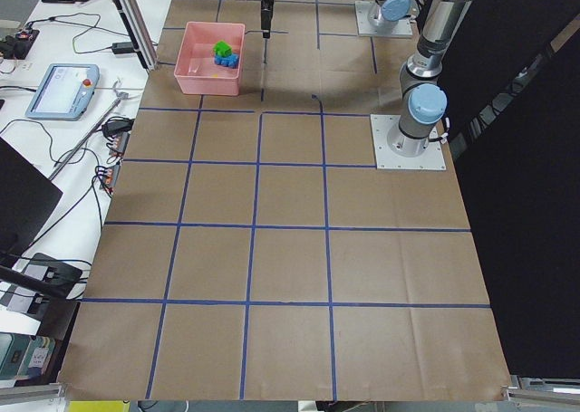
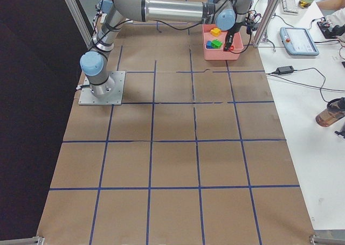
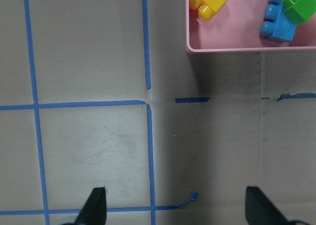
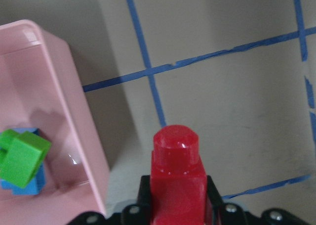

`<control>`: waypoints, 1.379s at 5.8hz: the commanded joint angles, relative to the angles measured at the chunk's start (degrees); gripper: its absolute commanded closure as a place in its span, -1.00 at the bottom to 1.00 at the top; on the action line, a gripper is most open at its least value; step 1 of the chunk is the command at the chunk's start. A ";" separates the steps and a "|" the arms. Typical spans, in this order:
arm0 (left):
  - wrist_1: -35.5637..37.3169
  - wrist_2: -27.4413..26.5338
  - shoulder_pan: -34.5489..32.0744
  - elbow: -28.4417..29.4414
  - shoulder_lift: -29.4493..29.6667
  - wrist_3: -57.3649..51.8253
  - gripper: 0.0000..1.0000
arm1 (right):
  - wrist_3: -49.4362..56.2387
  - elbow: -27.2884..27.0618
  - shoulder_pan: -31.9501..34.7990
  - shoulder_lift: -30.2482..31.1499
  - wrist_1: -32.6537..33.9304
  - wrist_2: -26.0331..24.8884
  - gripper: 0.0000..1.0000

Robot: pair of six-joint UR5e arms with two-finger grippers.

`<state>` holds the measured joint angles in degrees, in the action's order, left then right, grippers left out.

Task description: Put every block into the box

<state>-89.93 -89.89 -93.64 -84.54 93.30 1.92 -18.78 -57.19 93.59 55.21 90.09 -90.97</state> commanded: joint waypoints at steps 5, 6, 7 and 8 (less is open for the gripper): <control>0.02 -0.46 -0.05 -0.10 -0.66 0.01 -1.00 | -13.39 0.42 10.92 -6.52 6.06 5.72 -0.99; 0.02 -0.37 0.04 -0.09 -0.66 0.01 -1.00 | -13.04 0.42 10.83 -6.17 5.89 5.72 -0.99; 0.02 -0.37 0.04 -0.01 -0.66 0.01 -1.00 | -7.55 -0.45 10.83 -7.47 6.06 5.80 -0.99; 0.02 -0.46 -0.05 -0.01 -0.66 0.01 -1.00 | 9.12 -1.68 10.22 -7.84 6.58 5.72 -0.99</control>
<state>-89.91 -90.29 -93.63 -84.58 92.64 1.93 -22.53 -57.81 104.23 47.91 96.26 -85.21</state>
